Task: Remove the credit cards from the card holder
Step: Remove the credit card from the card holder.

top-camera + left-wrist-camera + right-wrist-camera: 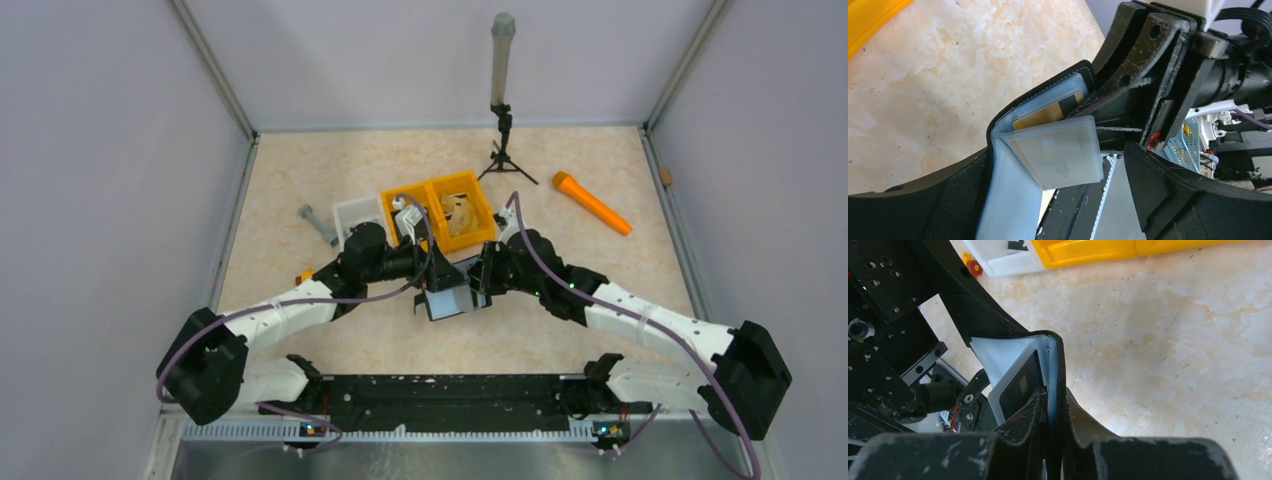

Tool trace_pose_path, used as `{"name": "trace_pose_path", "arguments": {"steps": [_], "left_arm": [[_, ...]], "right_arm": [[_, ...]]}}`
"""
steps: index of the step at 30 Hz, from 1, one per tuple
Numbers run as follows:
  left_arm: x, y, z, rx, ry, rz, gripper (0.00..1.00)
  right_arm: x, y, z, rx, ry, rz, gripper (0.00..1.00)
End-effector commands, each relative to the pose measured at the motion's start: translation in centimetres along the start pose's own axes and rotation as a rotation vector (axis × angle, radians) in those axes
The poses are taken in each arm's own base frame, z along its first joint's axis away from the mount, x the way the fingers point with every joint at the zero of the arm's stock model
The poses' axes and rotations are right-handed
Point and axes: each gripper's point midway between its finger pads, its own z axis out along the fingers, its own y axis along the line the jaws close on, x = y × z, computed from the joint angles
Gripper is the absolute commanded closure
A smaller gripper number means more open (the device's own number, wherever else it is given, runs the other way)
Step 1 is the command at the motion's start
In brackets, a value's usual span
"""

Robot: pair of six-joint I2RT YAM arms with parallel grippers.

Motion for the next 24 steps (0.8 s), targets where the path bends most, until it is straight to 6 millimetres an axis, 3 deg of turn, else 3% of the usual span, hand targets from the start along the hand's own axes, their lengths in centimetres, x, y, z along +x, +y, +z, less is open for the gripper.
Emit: {"name": "trace_pose_path", "arguments": {"steps": [1, 18, 21, 24], "left_arm": [[-2.1, -1.0, 0.7, 0.005, -0.054, 0.016, 0.01], [-1.5, 0.6, 1.5, -0.055, -0.020, -0.036, 0.18], [-1.5, 0.5, 1.5, -0.051, -0.016, -0.036, 0.25], [-1.6, 0.1, 1.4, -0.031, -0.021, -0.034, 0.25]], "right_arm": [[-2.3, 1.1, 0.1, 0.026, -0.082, -0.042, 1.00], [-2.3, 1.3, 0.0, 0.028, -0.098, -0.053, 1.00], [-2.2, 1.1, -0.1, 0.034, -0.098, -0.056, 1.00], [-2.1, 1.1, -0.1, 0.030, -0.100, -0.051, 1.00]]}}
